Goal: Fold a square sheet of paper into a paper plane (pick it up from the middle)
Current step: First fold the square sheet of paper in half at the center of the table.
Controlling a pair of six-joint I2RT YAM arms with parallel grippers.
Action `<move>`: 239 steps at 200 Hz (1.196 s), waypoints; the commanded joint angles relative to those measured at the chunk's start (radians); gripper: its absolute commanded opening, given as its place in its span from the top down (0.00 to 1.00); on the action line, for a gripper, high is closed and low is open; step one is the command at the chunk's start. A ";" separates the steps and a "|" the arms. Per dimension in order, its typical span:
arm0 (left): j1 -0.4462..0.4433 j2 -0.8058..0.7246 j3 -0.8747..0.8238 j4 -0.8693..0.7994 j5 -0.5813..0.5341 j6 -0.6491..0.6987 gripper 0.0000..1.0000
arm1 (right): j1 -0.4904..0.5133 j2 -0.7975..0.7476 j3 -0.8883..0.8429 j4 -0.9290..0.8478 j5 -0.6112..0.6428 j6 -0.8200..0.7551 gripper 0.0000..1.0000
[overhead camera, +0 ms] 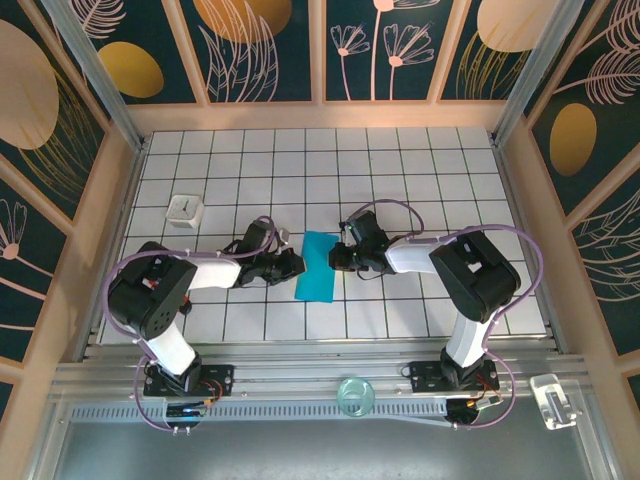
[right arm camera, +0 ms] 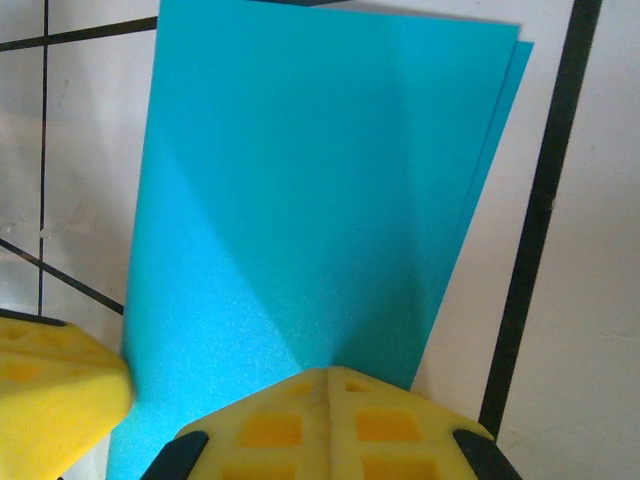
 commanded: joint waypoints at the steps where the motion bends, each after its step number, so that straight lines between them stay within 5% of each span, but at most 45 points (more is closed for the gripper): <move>1: 0.023 0.011 0.006 0.014 0.024 0.042 0.90 | -0.013 0.051 -0.047 -0.200 0.136 -0.023 1.00; 66: 0.034 0.060 -0.012 -0.042 0.001 0.103 0.91 | -0.013 0.056 -0.041 -0.205 0.136 -0.025 1.00; 131: 0.030 -0.124 0.021 -0.014 0.035 0.056 0.83 | -0.014 0.056 -0.047 -0.203 0.136 -0.023 1.00; 239: 0.024 0.080 0.085 -0.050 0.057 0.124 0.89 | -0.014 0.053 -0.051 -0.200 0.138 -0.020 1.00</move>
